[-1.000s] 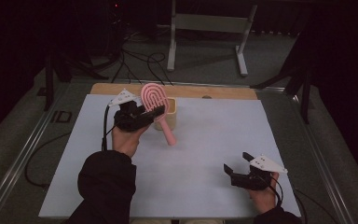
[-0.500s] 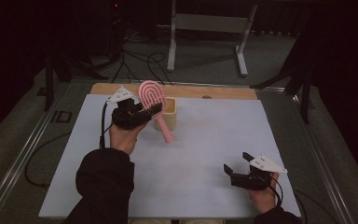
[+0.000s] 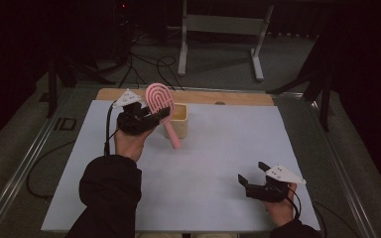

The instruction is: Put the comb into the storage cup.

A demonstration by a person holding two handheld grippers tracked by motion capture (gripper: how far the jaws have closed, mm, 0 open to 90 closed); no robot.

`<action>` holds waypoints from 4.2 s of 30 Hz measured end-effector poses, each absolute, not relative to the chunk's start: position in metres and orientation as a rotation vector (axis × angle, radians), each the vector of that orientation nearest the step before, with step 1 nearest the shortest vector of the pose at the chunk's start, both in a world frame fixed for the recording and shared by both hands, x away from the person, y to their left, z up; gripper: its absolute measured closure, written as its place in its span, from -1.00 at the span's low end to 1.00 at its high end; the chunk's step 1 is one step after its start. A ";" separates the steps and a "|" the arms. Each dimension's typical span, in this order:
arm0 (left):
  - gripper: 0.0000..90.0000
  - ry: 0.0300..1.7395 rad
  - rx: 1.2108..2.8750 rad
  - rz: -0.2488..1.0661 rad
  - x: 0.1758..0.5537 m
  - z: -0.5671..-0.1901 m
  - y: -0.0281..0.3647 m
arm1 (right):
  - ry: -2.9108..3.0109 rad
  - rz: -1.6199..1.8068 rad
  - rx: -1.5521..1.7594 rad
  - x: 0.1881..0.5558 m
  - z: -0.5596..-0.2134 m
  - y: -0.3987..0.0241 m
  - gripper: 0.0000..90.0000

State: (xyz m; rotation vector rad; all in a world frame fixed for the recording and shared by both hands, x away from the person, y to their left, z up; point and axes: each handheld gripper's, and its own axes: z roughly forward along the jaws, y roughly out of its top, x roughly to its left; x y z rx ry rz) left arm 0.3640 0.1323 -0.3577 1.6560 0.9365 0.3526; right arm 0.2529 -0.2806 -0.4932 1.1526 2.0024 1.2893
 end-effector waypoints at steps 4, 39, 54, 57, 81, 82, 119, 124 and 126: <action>0.44 0.945 1.652 0.378 0.365 -0.357 0.137 | 2.002 1.289 1.153 0.253 -0.493 -0.281 -0.79; 0.44 0.983 1.644 0.474 0.375 -0.347 0.145 | 2.004 1.288 1.154 0.253 -0.494 -0.281 -0.79; 0.44 0.994 1.626 0.490 0.379 -0.342 0.147 | 2.006 1.290 1.153 0.253 -0.494 -0.281 -0.79; 0.44 0.994 1.627 0.495 0.380 -0.340 0.147 | 2.004 1.289 1.157 0.254 -0.494 -0.280 -0.79; 0.44 1.005 1.617 0.544 0.390 -0.327 0.147 | 2.006 1.290 1.156 0.254 -0.495 -0.280 -0.79; 0.44 1.007 1.617 0.545 0.391 -0.327 0.147 | 2.006 1.289 1.156 0.254 -0.495 -0.280 -0.79; 0.44 1.020 1.610 0.579 0.418 -0.323 0.130 | 1.966 1.325 1.189 0.253 -0.492 -0.287 -0.79; 0.44 1.035 1.600 0.580 0.423 -0.328 0.126 | 1.968 1.329 1.185 0.253 -0.492 -0.286 -0.79; 0.44 1.039 1.599 0.583 0.425 -0.330 0.125 | 1.967 1.329 1.185 0.253 -0.491 -0.287 -0.79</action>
